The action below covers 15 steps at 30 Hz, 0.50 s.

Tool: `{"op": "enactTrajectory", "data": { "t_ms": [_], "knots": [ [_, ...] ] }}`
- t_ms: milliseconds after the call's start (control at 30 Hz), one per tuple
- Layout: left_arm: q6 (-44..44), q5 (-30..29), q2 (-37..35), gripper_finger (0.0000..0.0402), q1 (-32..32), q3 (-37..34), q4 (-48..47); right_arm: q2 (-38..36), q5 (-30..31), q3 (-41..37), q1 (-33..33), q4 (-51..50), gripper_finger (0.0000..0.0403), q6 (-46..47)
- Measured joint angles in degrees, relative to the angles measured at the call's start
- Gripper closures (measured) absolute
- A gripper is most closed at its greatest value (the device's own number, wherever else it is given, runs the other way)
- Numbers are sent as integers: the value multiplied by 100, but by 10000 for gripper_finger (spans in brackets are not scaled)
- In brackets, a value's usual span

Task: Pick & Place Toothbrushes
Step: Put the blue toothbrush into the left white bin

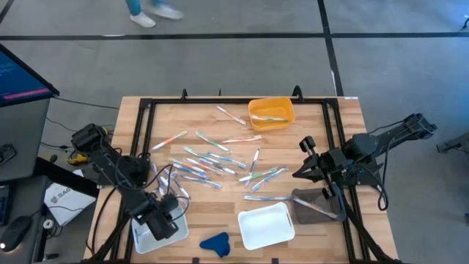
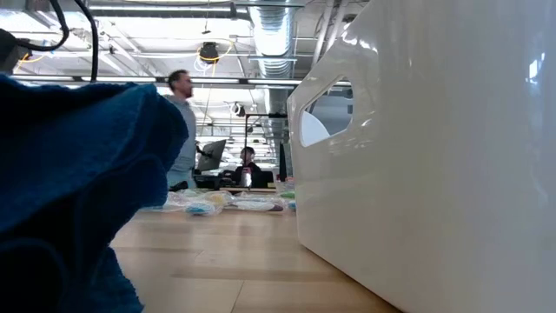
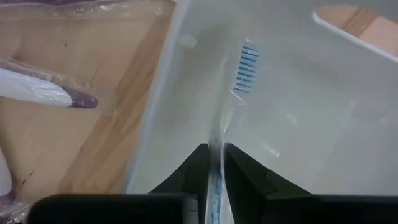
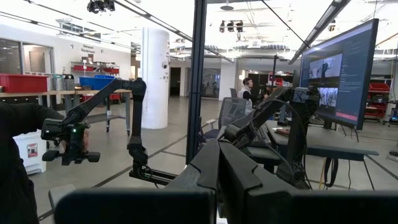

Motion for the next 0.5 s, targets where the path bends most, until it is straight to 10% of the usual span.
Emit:
{"op": "enactTrajectory", "data": {
  "t_ms": [233, 500],
  "knots": [
    [-163, 223, 0, 391, 134, 0, 91, 0, 1, 0, 2, 0, 403, -1],
    [-315, 323, 0, 332, 171, 0, 187, 0, 1, 0, 4, -1, 403, -1]
  ]
}}
